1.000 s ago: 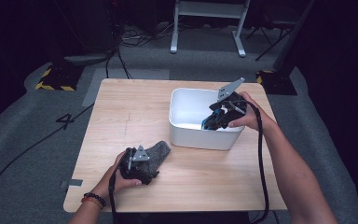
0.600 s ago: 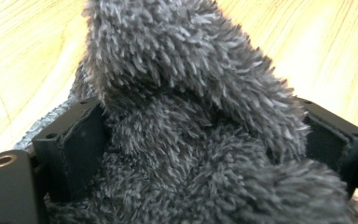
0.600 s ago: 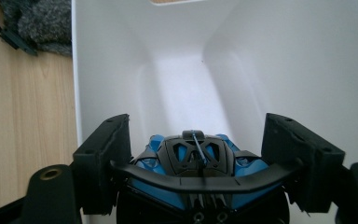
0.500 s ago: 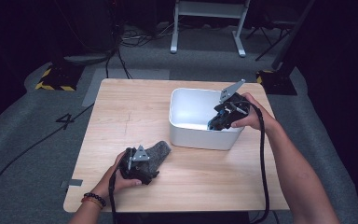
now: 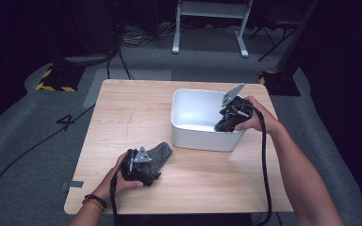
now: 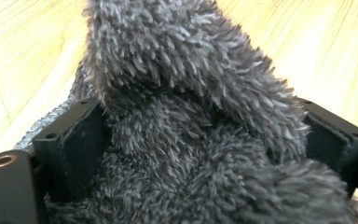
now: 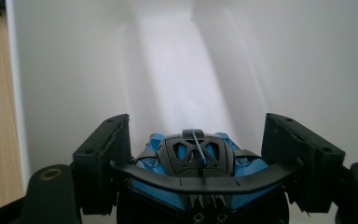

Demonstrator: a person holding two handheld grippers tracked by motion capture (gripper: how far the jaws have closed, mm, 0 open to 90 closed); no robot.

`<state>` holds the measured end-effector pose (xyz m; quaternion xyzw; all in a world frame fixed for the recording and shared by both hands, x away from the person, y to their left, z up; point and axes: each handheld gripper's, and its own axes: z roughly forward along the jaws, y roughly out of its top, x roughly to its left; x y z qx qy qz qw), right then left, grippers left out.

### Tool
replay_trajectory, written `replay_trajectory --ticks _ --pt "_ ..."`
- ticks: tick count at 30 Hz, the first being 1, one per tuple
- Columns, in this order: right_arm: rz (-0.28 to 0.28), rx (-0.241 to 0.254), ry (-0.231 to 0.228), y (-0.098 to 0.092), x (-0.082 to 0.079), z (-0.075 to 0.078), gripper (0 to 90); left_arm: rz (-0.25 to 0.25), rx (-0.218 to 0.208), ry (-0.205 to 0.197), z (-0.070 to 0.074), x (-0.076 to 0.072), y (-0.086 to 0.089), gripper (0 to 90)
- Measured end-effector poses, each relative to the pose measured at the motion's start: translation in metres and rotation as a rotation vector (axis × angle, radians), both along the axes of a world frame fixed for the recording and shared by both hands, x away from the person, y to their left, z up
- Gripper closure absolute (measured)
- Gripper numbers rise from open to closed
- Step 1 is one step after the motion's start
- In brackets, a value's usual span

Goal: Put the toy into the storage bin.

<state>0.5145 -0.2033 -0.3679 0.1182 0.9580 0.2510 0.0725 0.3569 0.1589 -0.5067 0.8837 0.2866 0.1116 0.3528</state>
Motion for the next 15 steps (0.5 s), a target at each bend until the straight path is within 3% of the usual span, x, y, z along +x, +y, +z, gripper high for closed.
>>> replay_trajectory --ticks 6,15 --pt "-0.005 -0.009 0.011 -0.0007 0.0024 -0.0011 24.5 0.0 0.0 0.0 0.0 0.0 0.0 11.7" --pt "-0.035 -0.063 0.053 -0.0031 0.0063 0.0011 24.2 0.0 0.0 0.001 0.0 0.0 0.0 11.7"
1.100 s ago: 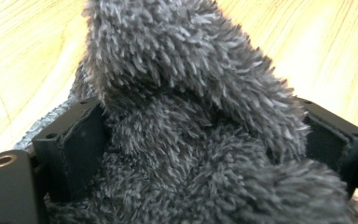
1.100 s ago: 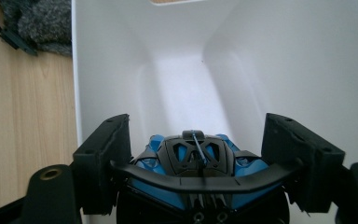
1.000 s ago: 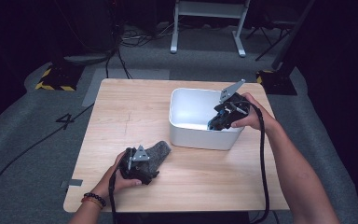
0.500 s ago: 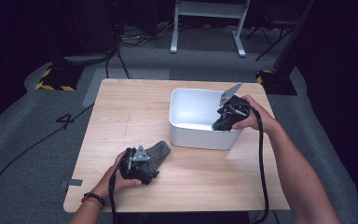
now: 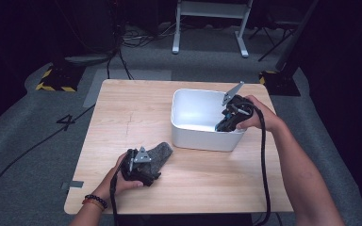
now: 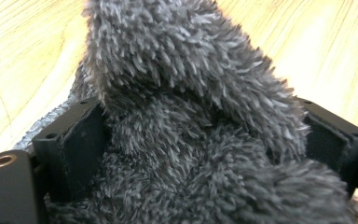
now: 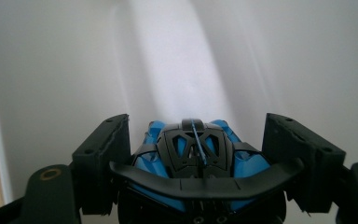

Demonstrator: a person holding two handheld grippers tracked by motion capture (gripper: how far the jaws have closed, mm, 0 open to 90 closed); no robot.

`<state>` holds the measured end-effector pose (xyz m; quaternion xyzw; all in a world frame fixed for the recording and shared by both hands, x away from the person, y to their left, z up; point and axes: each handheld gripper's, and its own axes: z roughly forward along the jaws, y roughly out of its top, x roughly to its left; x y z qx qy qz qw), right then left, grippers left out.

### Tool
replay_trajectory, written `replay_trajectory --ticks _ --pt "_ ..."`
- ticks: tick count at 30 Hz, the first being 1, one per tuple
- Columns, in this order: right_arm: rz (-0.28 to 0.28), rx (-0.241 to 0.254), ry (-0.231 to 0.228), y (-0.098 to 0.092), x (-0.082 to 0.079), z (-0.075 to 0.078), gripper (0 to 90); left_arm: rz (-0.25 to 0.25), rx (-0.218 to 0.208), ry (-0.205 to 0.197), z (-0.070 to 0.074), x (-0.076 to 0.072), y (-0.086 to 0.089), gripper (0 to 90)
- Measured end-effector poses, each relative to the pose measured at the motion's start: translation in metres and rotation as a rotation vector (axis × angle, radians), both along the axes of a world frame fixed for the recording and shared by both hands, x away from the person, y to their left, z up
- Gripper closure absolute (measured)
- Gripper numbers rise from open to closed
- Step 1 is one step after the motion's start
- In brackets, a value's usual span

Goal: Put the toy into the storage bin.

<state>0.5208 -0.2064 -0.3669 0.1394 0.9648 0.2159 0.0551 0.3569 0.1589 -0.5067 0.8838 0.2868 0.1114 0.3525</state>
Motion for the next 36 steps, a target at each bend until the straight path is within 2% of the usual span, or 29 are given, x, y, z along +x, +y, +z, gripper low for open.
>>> replay_trajectory --ticks 2,8,11,13,18,21,24,25,27,36 --pt "-0.017 -0.021 0.002 -0.001 0.001 0.0 24.1 0.0 0.0 0.0 0.0 0.0 0.0 11.7" --pt "-0.014 -0.1 -0.007 0.0 0.001 0.001 23.9 0.0 0.0 0.0 0.0 0.0 0.0 11.7" --pt "-0.006 -0.21 -0.01 0.0 0.0 0.0 24.0 0.0 0.0 0.0 0.0 0.0 0.0 11.7" --pt "-0.006 -0.265 -0.021 -0.001 0.001 -0.004 23.8 0.0 0.0 0.0 0.0 0.0 0.0 11.7" --pt "-0.031 -0.214 -0.009 -0.007 0.001 -0.005 24.5 0.0 -0.001 0.0 0.0 0.0 0.0 11.7" --pt "-0.013 -0.21 -0.007 -0.008 -0.001 -0.003 25.7 0.0 -0.001 0.0 0.0 0.0 0.0 11.7" --pt "-0.022 -0.178 -0.048 -0.01 -0.002 0.005 27.8 -0.001 0.0 0.0 0.0 0.0 0.0 11.7" --pt "-0.038 -0.172 -0.043 -0.011 -0.003 0.007 28.7 -0.001 -0.001 0.0 0.0 0.0 0.0 11.7" --pt "-0.029 -0.183 -0.054 -0.011 -0.004 0.007 28.7 -0.001 -0.001 0.0 0.0 0.0 0.0 11.5" --pt "-0.024 -0.136 -0.068 -0.011 -0.006 0.007 30.0 -0.001 -0.001 0.001 0.0 0.0 0.0 11.3"
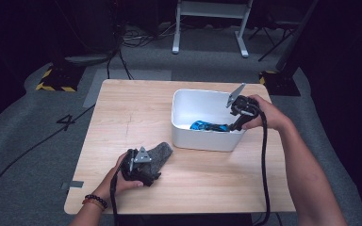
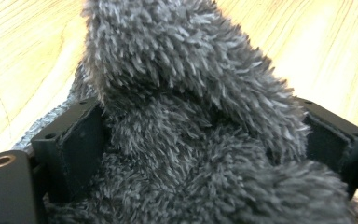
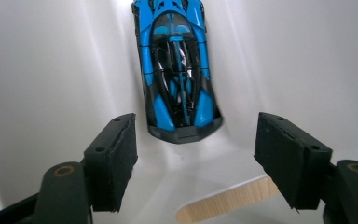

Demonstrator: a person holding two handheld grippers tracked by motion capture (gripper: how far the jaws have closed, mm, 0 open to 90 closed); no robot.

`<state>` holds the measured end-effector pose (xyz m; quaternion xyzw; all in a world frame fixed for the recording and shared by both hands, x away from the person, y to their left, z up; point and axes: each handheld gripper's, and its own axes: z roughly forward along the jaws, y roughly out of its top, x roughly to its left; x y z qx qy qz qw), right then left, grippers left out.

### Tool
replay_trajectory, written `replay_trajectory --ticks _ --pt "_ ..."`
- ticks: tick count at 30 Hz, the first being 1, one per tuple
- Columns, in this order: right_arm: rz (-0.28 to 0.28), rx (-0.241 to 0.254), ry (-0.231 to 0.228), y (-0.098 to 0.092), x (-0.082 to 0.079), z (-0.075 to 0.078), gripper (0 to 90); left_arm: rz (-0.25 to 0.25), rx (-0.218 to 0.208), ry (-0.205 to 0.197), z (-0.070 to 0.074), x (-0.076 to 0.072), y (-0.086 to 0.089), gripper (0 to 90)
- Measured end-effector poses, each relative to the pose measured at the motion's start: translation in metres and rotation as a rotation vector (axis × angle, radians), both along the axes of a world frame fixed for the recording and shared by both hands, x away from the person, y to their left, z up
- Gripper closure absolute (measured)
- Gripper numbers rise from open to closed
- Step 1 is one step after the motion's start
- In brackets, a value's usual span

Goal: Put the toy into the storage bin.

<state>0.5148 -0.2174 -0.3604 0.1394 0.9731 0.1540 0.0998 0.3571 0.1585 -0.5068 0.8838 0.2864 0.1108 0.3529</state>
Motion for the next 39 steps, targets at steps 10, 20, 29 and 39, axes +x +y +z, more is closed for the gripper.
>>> replay_trajectory --ticks 10,20,29,39 --pt "0.01 0.069 -0.007 0.0 -0.004 0.001 28.3 0.0 0.0 0.0 0.0 0.0 0.0 11.3" --pt "0.009 0.172 -0.08 -0.004 -0.01 0.012 25.4 0.001 0.0 0.0 0.0 0.0 0.0 11.3" --pt "-0.038 0.282 -0.141 -0.012 -0.02 0.018 21.7 0.001 0.0 0.0 0.0 0.0 0.0 11.3" --pt "-0.102 0.367 -0.247 -0.023 -0.039 0.026 21.0 0.001 0.0 0.0 0.0 0.0 0.0 11.3"
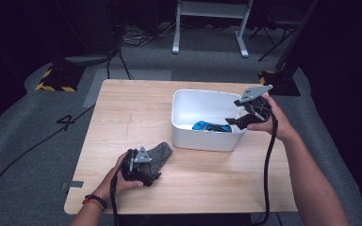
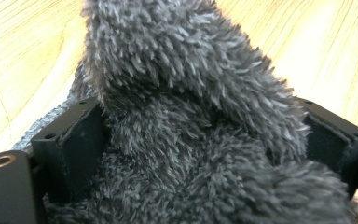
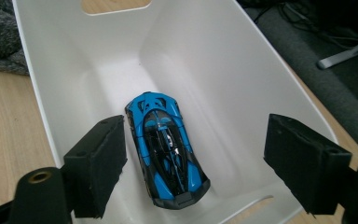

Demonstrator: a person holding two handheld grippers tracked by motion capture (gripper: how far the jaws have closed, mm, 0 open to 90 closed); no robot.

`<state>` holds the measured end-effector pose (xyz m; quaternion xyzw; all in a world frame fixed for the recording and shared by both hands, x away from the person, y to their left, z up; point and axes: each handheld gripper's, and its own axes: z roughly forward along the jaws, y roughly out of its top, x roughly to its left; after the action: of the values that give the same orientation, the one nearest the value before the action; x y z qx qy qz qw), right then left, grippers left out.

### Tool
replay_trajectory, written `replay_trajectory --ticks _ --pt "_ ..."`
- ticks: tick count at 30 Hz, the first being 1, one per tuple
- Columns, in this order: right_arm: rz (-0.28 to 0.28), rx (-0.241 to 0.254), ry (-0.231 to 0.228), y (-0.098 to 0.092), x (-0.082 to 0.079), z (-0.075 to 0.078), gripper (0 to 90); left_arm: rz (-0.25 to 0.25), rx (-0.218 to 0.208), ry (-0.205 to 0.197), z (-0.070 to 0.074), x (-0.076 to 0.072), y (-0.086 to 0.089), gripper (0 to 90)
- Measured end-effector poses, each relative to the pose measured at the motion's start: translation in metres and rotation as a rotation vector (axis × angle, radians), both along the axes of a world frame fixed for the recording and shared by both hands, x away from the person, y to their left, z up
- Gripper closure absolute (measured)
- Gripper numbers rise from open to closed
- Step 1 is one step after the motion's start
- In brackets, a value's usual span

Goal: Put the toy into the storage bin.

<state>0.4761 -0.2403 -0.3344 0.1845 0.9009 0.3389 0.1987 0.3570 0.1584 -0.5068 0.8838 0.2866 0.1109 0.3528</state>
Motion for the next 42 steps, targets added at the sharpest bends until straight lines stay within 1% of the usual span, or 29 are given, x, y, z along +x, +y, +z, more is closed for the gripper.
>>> replay_trajectory --ticks 3,5,10,12,13,15,17,20,28,30,33,35,38,42 --pt "-0.009 0.038 -0.011 -0.005 -0.007 0.005 21.2 0.0 0.0 0.0 0.0 0.0 0.0 11.3" --pt "-0.015 0.052 -0.024 -0.007 -0.012 0.007 21.5 0.0 0.0 0.0 0.0 0.0 0.0 11.3" --pt "-0.025 0.064 -0.046 -0.012 -0.024 0.011 21.2 0.0 0.0 0.0 0.0 0.0 0.0 11.3" --pt "-0.032 0.06 -0.068 -0.014 -0.029 0.012 21.2 0.0 0.0 0.0 0.0 0.0 0.0 11.3" --pt "-0.035 0.068 -0.073 -0.015 -0.032 0.013 21.4 0.0 0.0 0.0 0.0 0.0 0.0 11.3" --pt "-0.038 0.088 -0.067 -0.019 -0.036 0.014 21.4 0.001 -0.001 0.0 0.0 0.0 0.0 11.3" --pt "-0.039 0.082 -0.074 -0.022 -0.041 0.013 21.4 0.0 0.0 0.0 0.0 0.0 0.0 11.3" --pt "-0.042 0.069 -0.088 -0.025 -0.048 0.01 21.2 0.0 0.0 -0.001 0.0 0.0 0.0 11.3" --pt "-0.054 0.085 -0.112 -0.04 -0.065 0.003 21.5 0.0 0.0 0.0 0.0 0.0 0.0 11.3" --pt "-0.052 0.101 -0.109 -0.044 -0.069 0.001 21.4 0.0 0.0 0.0 0.0 0.0 0.0 11.3" --pt "-0.057 0.103 -0.113 -0.05 -0.074 -0.003 21.4 0.0 0.0 0.0 0.0 0.0 0.0 11.3" --pt "-0.068 0.1 -0.114 -0.054 -0.078 -0.007 21.3 0.0 0.0 0.0 0.0 0.0 0.0 11.3" --pt "-0.069 0.088 -0.112 -0.058 -0.083 -0.014 21.3 0.0 0.0 0.0 0.0 0.0 0.0 11.3" --pt "-0.079 0.092 -0.101 -0.065 -0.087 -0.024 21.7 0.0 0.0 0.0 0.0 0.0 0.0 11.3"
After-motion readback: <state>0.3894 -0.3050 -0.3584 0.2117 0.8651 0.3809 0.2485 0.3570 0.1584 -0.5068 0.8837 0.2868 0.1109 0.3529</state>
